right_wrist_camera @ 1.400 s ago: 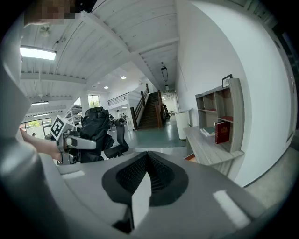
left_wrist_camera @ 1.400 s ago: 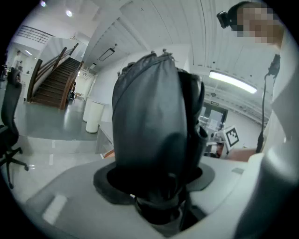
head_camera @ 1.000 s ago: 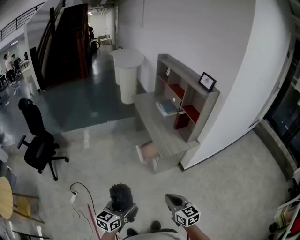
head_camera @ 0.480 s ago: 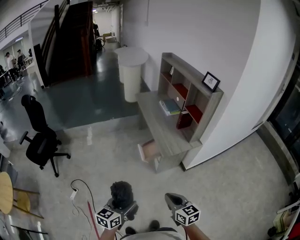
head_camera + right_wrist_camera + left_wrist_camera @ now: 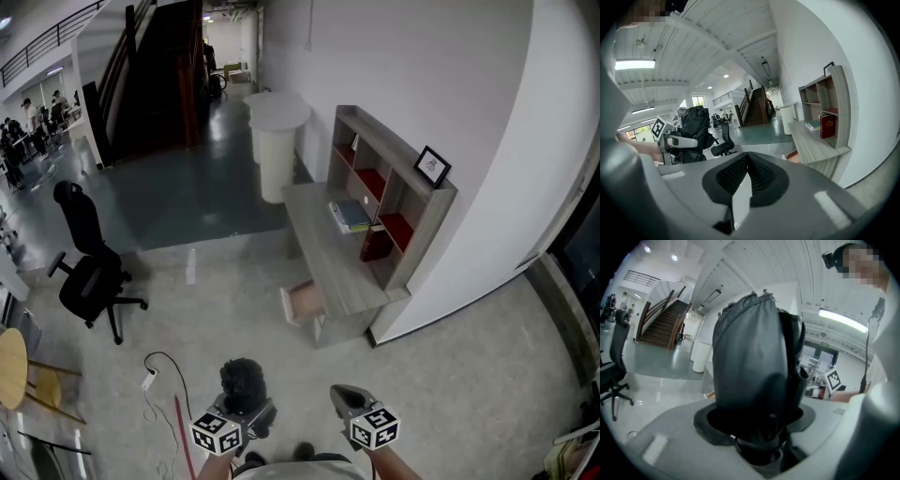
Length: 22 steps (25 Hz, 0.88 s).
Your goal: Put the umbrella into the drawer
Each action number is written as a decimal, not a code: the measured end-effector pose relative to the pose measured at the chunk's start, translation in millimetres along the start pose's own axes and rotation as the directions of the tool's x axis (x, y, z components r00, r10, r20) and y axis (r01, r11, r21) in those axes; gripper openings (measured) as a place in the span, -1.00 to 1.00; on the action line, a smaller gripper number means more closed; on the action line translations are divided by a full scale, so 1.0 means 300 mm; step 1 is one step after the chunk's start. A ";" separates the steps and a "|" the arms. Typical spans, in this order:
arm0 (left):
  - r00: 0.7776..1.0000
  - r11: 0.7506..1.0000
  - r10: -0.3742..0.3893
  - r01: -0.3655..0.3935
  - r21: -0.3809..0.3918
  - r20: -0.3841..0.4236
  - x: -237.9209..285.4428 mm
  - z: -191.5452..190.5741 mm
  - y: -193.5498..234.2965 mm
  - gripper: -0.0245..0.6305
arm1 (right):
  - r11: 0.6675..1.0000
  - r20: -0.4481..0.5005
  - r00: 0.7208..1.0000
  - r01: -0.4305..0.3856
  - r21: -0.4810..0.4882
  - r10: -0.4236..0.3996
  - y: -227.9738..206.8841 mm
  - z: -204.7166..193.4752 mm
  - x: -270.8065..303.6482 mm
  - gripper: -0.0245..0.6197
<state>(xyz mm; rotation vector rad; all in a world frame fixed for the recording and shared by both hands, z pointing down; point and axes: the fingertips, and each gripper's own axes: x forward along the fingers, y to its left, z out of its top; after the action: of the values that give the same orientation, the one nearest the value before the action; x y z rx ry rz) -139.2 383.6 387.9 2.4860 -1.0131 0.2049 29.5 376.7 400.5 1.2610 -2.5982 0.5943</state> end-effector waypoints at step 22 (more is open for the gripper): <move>0.998 0.998 0.058 -0.057 -0.028 0.019 0.154 0.016 0.065 -0.11 | 1.000 -0.019 0.999 -0.026 -0.003 0.026 -0.168 0.013 0.065 -0.90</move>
<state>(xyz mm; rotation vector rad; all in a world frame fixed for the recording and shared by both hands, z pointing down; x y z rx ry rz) -119.4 340.0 404.0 2.4409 -1.0895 0.1832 57.0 333.3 417.3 1.2168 -2.6022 0.6039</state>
